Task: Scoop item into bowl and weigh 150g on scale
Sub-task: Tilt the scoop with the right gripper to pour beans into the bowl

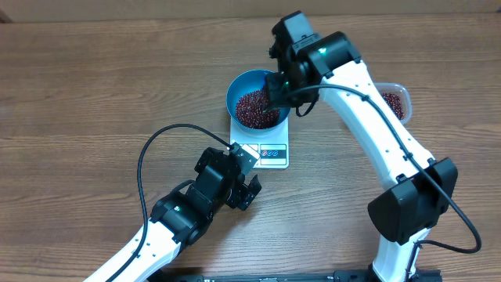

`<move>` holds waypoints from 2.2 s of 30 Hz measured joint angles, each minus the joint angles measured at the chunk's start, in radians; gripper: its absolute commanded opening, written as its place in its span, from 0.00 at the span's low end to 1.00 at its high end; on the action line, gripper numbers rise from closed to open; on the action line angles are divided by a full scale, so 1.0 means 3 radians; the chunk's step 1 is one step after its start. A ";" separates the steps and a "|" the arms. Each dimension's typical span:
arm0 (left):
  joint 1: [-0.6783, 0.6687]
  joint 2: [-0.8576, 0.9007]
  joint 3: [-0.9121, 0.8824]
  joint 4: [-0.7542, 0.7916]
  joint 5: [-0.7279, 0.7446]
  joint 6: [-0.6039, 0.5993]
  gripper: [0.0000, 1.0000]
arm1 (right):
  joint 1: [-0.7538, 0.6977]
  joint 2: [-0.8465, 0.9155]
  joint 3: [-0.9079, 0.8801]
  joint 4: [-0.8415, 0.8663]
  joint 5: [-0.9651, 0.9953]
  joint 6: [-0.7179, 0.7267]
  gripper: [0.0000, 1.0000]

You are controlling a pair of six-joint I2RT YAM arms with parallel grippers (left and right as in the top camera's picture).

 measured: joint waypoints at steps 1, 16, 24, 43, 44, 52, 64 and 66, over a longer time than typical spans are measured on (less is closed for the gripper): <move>0.0000 0.0000 0.0000 0.0001 0.0000 0.0000 1.00 | 0.0029 0.0000 0.0000 0.0000 0.0048 0.0018 0.04; 0.0000 0.0000 0.0000 0.0000 0.0000 0.0000 1.00 | 0.0173 0.0000 0.0000 -0.0003 0.0440 0.0120 0.04; 0.0000 0.0000 0.0000 0.0000 0.0000 0.0000 0.99 | 0.0173 0.0000 0.0000 0.0001 0.0443 0.0128 0.04; 0.0000 0.0000 0.0000 0.0000 0.0000 0.0000 1.00 | 0.0174 0.0000 0.0000 -0.0029 0.0444 0.0128 0.04; 0.0000 0.0000 0.0000 0.0001 0.0000 0.0000 1.00 | 0.0173 0.0000 0.0000 -0.0038 0.0443 0.0130 0.04; 0.0000 0.0000 0.0000 0.0000 0.0000 0.0000 0.99 | 0.0174 0.0000 0.0000 -0.0060 0.0444 0.0130 0.04; 0.0000 0.0000 0.0000 0.0000 0.0000 0.0000 0.99 | 0.0174 0.0000 0.0000 -0.0069 0.0444 0.0130 0.04; 0.0000 0.0000 0.0000 0.0000 0.0000 0.0000 1.00 | 0.0174 0.0000 0.0000 -0.0069 0.0444 0.0128 0.04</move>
